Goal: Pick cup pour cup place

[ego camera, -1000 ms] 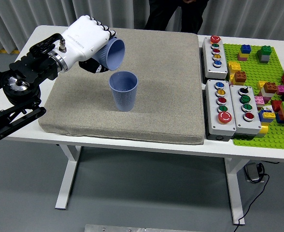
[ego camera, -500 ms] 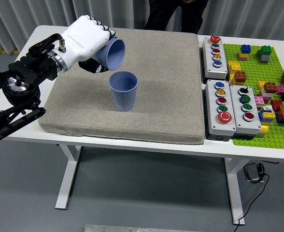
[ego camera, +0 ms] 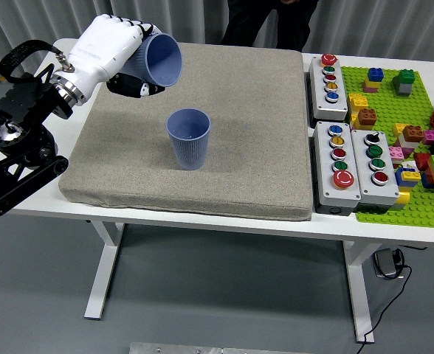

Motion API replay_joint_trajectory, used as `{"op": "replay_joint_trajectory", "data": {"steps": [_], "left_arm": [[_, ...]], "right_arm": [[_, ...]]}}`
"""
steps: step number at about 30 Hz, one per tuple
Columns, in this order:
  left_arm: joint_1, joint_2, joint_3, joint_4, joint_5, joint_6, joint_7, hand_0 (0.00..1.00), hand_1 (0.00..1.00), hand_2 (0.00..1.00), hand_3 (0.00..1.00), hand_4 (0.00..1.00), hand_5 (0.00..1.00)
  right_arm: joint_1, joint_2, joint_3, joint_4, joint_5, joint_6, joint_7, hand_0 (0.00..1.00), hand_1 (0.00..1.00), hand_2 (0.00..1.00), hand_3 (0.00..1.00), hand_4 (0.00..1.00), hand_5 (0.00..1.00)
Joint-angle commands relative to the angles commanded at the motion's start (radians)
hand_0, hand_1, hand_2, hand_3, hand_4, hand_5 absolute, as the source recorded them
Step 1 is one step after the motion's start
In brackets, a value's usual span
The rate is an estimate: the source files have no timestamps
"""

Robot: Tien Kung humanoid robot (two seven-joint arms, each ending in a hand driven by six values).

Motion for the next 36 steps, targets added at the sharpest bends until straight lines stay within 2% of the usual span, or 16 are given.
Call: {"op": "replay_joint_trajectory", "data": {"steps": [3, 5, 9, 10, 13, 15, 16, 19, 20, 24, 27, 31, 36], "left_arm": [[0.038, -0.016, -0.05, 0.018, -0.122, 0.026, -0.035, 0.497, 0.452, 0.467, 0.477, 0.783, 0.179], [0.069, -0.036, -0.088, 0.046, -0.207, 0.043, -0.065, 0.498, 0.456, 0.47, 0.478, 0.783, 0.177], [0.116, -0.063, -0.129, 0.082, -0.376, 0.074, -0.099, 0.498, 0.456, 0.47, 0.478, 0.783, 0.177], [0.132, -0.078, -0.138, 0.096, -0.42, 0.095, -0.115, 0.498, 0.458, 0.47, 0.478, 0.781, 0.18], [0.152, -0.097, -0.15, 0.111, -0.516, 0.127, -0.139, 0.498, 0.458, 0.47, 0.478, 0.781, 0.18], [0.187, -0.132, -0.177, 0.124, -0.571, 0.179, -0.179, 0.498, 0.458, 0.47, 0.478, 0.781, 0.18], [0.194, -0.139, -0.182, 0.125, -0.579, 0.191, -0.185, 0.504, 0.46, 0.473, 0.48, 0.783, 0.18], [0.248, -0.201, -0.259, 0.13, -0.538, 0.199, -0.195, 0.504, 0.46, 0.473, 0.48, 0.783, 0.18], [0.254, -0.208, -0.27, 0.131, -0.537, 0.199, -0.196, 0.504, 0.46, 0.473, 0.48, 0.783, 0.18], [0.326, -0.302, -0.333, 0.152, -0.522, 0.22, -0.221, 0.507, 0.462, 0.476, 0.479, 0.782, 0.18], [0.361, -0.356, -0.356, 0.17, -0.506, 0.245, -0.237, 0.507, 0.462, 0.476, 0.479, 0.782, 0.18], [0.39, -0.393, -0.366, 0.191, -0.491, 0.263, -0.25, 0.514, 0.466, 0.478, 0.482, 0.781, 0.185], [0.404, -0.407, -0.374, 0.213, -0.486, 0.272, -0.264, 0.516, 0.468, 0.484, 0.483, 0.778, 0.19]], "right_arm": [[-0.005, 0.002, 0.003, 0.0, -0.006, 0.001, -0.001, 0.696, 0.631, 0.587, 0.591, 0.002, 0.22], [-0.01, 0.004, 0.004, 0.0, -0.012, 0.002, -0.002, 0.697, 0.631, 0.588, 0.59, 0.002, 0.221], [-0.015, 0.005, 0.005, 0.0, -0.014, 0.002, -0.003, 0.697, 0.631, 0.588, 0.59, 0.002, 0.221], [-0.015, 0.005, 0.005, 0.0, -0.015, 0.003, -0.003, 0.697, 0.631, 0.587, 0.591, 0.002, 0.221], [-0.016, 0.006, 0.005, 0.0, -0.016, 0.003, -0.003, 0.697, 0.631, 0.587, 0.591, 0.002, 0.221], [-0.016, 0.007, 0.005, 0.0, -0.016, 0.003, -0.003, 0.697, 0.631, 0.587, 0.591, 0.002, 0.221], [-0.016, 0.007, 0.005, 0.0, -0.016, 0.003, -0.003, 0.697, 0.632, 0.587, 0.591, 0.002, 0.22], [-0.016, 0.007, 0.003, 0.0, -0.013, 0.003, -0.002, 0.697, 0.632, 0.587, 0.591, 0.002, 0.22], [-0.016, 0.007, 0.002, 0.0, -0.012, 0.003, -0.001, 0.697, 0.632, 0.587, 0.591, 0.002, 0.22], [-0.017, 0.009, 0.003, 0.0, -0.013, 0.002, -0.002, 0.697, 0.632, 0.587, 0.59, 0.002, 0.222], [-0.018, 0.008, 0.003, 0.0, -0.013, 0.002, -0.001, 0.697, 0.632, 0.587, 0.59, 0.002, 0.222], [-0.015, 0.007, 0.003, 0.0, -0.014, 0.003, 0.002, 0.697, 0.632, 0.587, 0.59, 0.002, 0.223], [-0.013, 0.007, 0.005, 0.0, -0.016, 0.003, 0.002, 0.697, 0.632, 0.587, 0.59, 0.002, 0.223]]}}
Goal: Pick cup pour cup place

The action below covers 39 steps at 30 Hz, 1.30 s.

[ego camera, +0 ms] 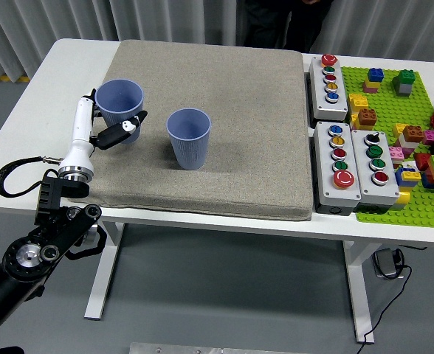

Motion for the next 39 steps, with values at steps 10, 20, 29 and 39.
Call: {"op": "replay_joint_trajectory", "data": {"steps": [10, 20, 29, 39], "left_arm": [[0.018, -0.017, -0.007, 0.059, -0.071, 0.003, -0.044, 0.518, 0.468, 0.487, 0.486, 0.779, 0.193], [0.028, -0.034, -0.012, 0.076, -0.106, 0.0, -0.068, 0.522, 0.471, 0.487, 0.487, 0.779, 0.198], [0.034, -0.037, -0.019, 0.077, -0.12, -0.024, -0.075, 0.546, 0.513, 0.513, 0.531, 0.783, 0.207], [0.038, -0.039, -0.032, 0.081, -0.086, -0.07, -0.07, 0.59, 0.563, 0.562, 0.619, 0.791, 0.203]], "right_arm": [[-0.001, 0.001, 0.003, 0.0, -0.007, 0.002, -0.001, 0.697, 0.632, 0.587, 0.591, 0.002, 0.221], [0.0, 0.001, 0.004, 0.0, -0.01, 0.002, 0.0, 0.697, 0.632, 0.586, 0.591, 0.002, 0.216], [0.0, 0.002, 0.003, 0.0, -0.009, 0.001, -0.001, 0.697, 0.632, 0.586, 0.59, 0.002, 0.214], [-0.001, 0.003, 0.003, 0.0, -0.011, 0.001, -0.002, 0.697, 0.632, 0.586, 0.591, 0.002, 0.21]]}}
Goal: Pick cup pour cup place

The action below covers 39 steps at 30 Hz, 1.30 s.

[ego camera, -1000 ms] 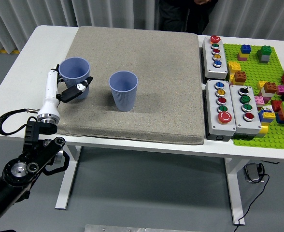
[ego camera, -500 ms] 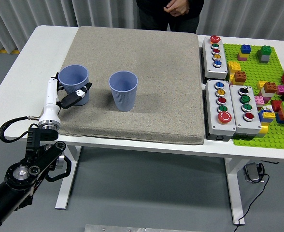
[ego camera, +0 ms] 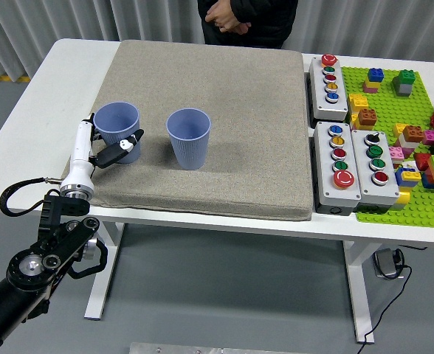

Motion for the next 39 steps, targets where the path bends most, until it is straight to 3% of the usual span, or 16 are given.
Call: {"op": "replay_joint_trajectory", "data": {"steps": [1, 6, 7, 12, 13, 18, 19, 24, 25, 30, 31, 36, 37, 39], "left_arm": [[0.0, 0.0, -0.005, 0.0, 0.007, -0.005, 0.0, 0.627, 0.633, 0.672, 0.781, 0.819, 0.219], [-0.001, 0.001, -0.017, 0.001, 0.013, -0.018, 0.001, 0.627, 0.633, 0.672, 0.781, 0.819, 0.219], [0.0, 0.001, -0.02, 0.001, 0.015, -0.023, 0.002, 0.673, 0.683, 0.781, 0.844, 0.88, 0.277], [0.005, 0.0, -0.027, 0.001, 0.01, -0.035, -0.001, 0.673, 0.683, 0.781, 0.844, 0.88, 0.277], [0.006, 0.0, -0.028, 0.001, 0.01, -0.039, -0.001, 0.707, 0.719, 0.837, 0.934, 0.896, 0.296], [0.011, 0.002, -0.028, -0.002, 0.013, -0.054, -0.001, 0.707, 0.719, 0.837, 0.934, 0.896, 0.296], [0.012, 0.003, -0.029, -0.001, 0.013, -0.058, -0.001, 0.742, 0.745, 0.904, 0.972, 0.908, 0.314], [0.015, 0.003, -0.033, -0.002, 0.016, -0.078, -0.002, 0.742, 0.745, 0.904, 0.972, 0.908, 0.314], [0.015, 0.003, -0.035, -0.003, 0.018, -0.083, -0.002, 0.784, 0.799, 0.979, 0.998, 0.936, 0.344], [0.017, 0.004, -0.046, -0.011, 0.028, -0.118, -0.005, 0.784, 0.799, 0.979, 0.998, 0.936, 0.344], [0.017, 0.004, -0.046, -0.012, 0.028, -0.12, -0.006, 0.86, 0.917, 0.998, 0.998, 0.97, 0.373], [0.02, 0.003, -0.054, -0.015, 0.034, -0.134, -0.01, 0.86, 0.917, 0.998, 0.998, 0.97, 0.373], [0.02, 0.003, -0.054, -0.015, 0.034, -0.134, -0.011, 0.919, 0.985, 0.998, 0.998, 0.985, 0.392], [0.021, 0.003, -0.056, -0.017, 0.037, -0.137, -0.009, 0.919, 0.985, 0.998, 0.998, 0.985, 0.392]], "right_arm": [[0.0, 0.0, 0.0, 0.0, 0.0, 0.0, 0.0, 0.697, 0.632, 0.586, 0.591, 0.002, 0.211], [0.001, 0.0, 0.0, 0.0, 0.0, 0.0, 0.0, 0.697, 0.632, 0.586, 0.591, 0.002, 0.211], [0.001, 0.0, 0.0, 0.0, 0.0, 0.0, 0.0, 0.697, 0.632, 0.586, 0.591, 0.002, 0.211], [-0.001, 0.0, 0.0, 0.0, -0.002, 0.001, -0.001, 0.697, 0.632, 0.586, 0.591, 0.002, 0.211], [-0.002, 0.001, 0.0, 0.0, -0.004, 0.001, -0.001, 0.697, 0.632, 0.586, 0.591, 0.002, 0.211], [-0.004, 0.001, 0.003, 0.0, -0.008, 0.002, -0.002, 0.697, 0.632, 0.586, 0.591, 0.002, 0.211], [-0.005, 0.001, 0.003, 0.0, -0.008, 0.002, -0.002, 0.697, 0.632, 0.587, 0.591, 0.002, 0.211], [-0.006, 0.001, 0.003, 0.0, -0.01, 0.003, -0.002, 0.697, 0.632, 0.587, 0.591, 0.002, 0.211], [-0.006, 0.001, 0.003, 0.0, -0.009, 0.003, -0.002, 0.697, 0.632, 0.588, 0.591, 0.002, 0.21], [-0.003, 0.0, 0.001, 0.0, -0.006, 0.003, -0.002, 0.697, 0.632, 0.588, 0.591, 0.002, 0.21], [-0.003, 0.0, 0.001, 0.0, -0.006, 0.003, -0.001, 0.697, 0.632, 0.587, 0.591, 0.002, 0.211], [-0.001, 0.0, 0.0, 0.0, -0.004, 0.003, -0.001, 0.697, 0.632, 0.587, 0.591, 0.002, 0.211], [-0.001, 0.0, 0.0, 0.0, -0.005, 0.003, -0.001, 0.697, 0.632, 0.588, 0.591, 0.002, 0.211], [0.0, 0.0, 0.0, 0.0, -0.003, 0.002, -0.001, 0.697, 0.632, 0.588, 0.591, 0.002, 0.211]]}}
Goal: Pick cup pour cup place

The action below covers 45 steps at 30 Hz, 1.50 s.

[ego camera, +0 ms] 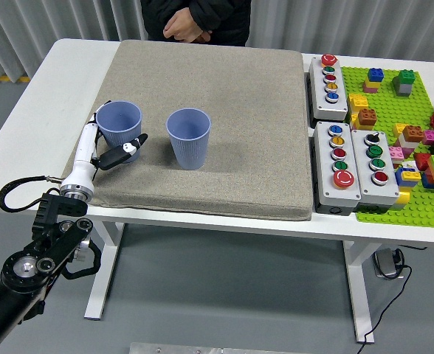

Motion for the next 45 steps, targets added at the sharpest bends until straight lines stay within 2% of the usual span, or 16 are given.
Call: {"op": "replay_joint_trajectory", "data": {"steps": [10, 14, 17, 20, 27, 28, 32, 39, 40, 44, 45], "left_arm": [[0.018, -0.002, -0.03, -0.004, 0.005, -0.001, -0.001, 0.937, 0.992, 0.998, 0.998, 0.978, 0.387], [0.041, 0.011, -0.034, -0.031, 0.006, 0.0, -0.001, 0.937, 0.992, 0.998, 0.998, 0.978, 0.387], [0.092, 0.047, -0.022, -0.094, 0.007, 0.003, 0.0, 0.941, 0.991, 0.998, 0.998, 0.982, 0.39], [0.135, 0.068, -0.024, -0.148, 0.011, 0.001, 0.003, 0.941, 0.991, 0.998, 0.998, 0.982, 0.39], [0.229, 0.104, -0.024, -0.281, 0.015, 0.007, 0.007, 0.942, 0.991, 0.998, 0.998, 0.996, 0.405], [0.242, 0.112, -0.026, -0.308, 0.019, 0.01, 0.007, 0.945, 0.989, 0.998, 0.998, 0.998, 0.437], [0.248, 0.122, -0.038, -0.353, 0.023, 0.017, 0.007, 0.945, 0.989, 0.998, 0.998, 0.998, 0.437], [0.238, 0.131, -0.077, -0.349, 0.02, 0.012, 0.011, 0.943, 0.986, 0.998, 0.998, 0.998, 0.462], [0.238, 0.133, -0.081, -0.349, 0.011, 0.014, 0.01, 0.939, 0.984, 0.998, 0.998, 0.998, 0.539], [0.235, 0.135, -0.086, -0.357, -0.05, 0.01, 0.002, 0.939, 0.984, 0.998, 0.998, 0.998, 0.539], [0.231, 0.133, -0.086, -0.356, -0.093, 0.003, -0.006, 0.939, 0.984, 0.998, 0.998, 0.998, 0.539]], "right_arm": [[0.001, 0.0, 0.003, 0.0, -0.003, 0.0, 0.0, 0.697, 0.632, 0.588, 0.591, 0.002, 0.211], [0.003, 0.0, 0.005, 0.0, -0.007, 0.0, 0.0, 0.697, 0.632, 0.588, 0.591, 0.002, 0.211], [0.004, -0.001, 0.004, 0.0, -0.006, 0.0, 0.0, 0.697, 0.632, 0.588, 0.591, 0.002, 0.212], [0.004, -0.002, 0.005, 0.0, -0.008, 0.001, 0.0, 0.697, 0.632, 0.588, 0.591, 0.002, 0.212], [0.005, -0.001, 0.024, 0.0, -0.03, 0.003, 0.001, 0.697, 0.632, 0.588, 0.591, 0.002, 0.213], [0.004, 0.0, 0.027, 0.0, -0.034, 0.004, 0.0, 0.696, 0.632, 0.588, 0.591, 0.002, 0.215], [0.002, -0.001, 0.026, 0.0, -0.036, 0.005, -0.001, 0.696, 0.632, 0.588, 0.591, 0.002, 0.215], [-0.001, -0.002, 0.017, 0.0, -0.027, 0.004, -0.001, 0.696, 0.631, 0.589, 0.591, 0.002, 0.218], [-0.002, -0.002, 0.017, 0.0, -0.027, 0.004, -0.001, 0.696, 0.631, 0.588, 0.591, 0.002, 0.222], [-0.006, -0.001, 0.016, 0.0, -0.026, 0.003, -0.001, 0.696, 0.631, 0.588, 0.591, 0.002, 0.222], [-0.007, -0.001, 0.016, 0.0, -0.026, 0.003, -0.002, 0.696, 0.631, 0.588, 0.591, 0.002, 0.222]]}}
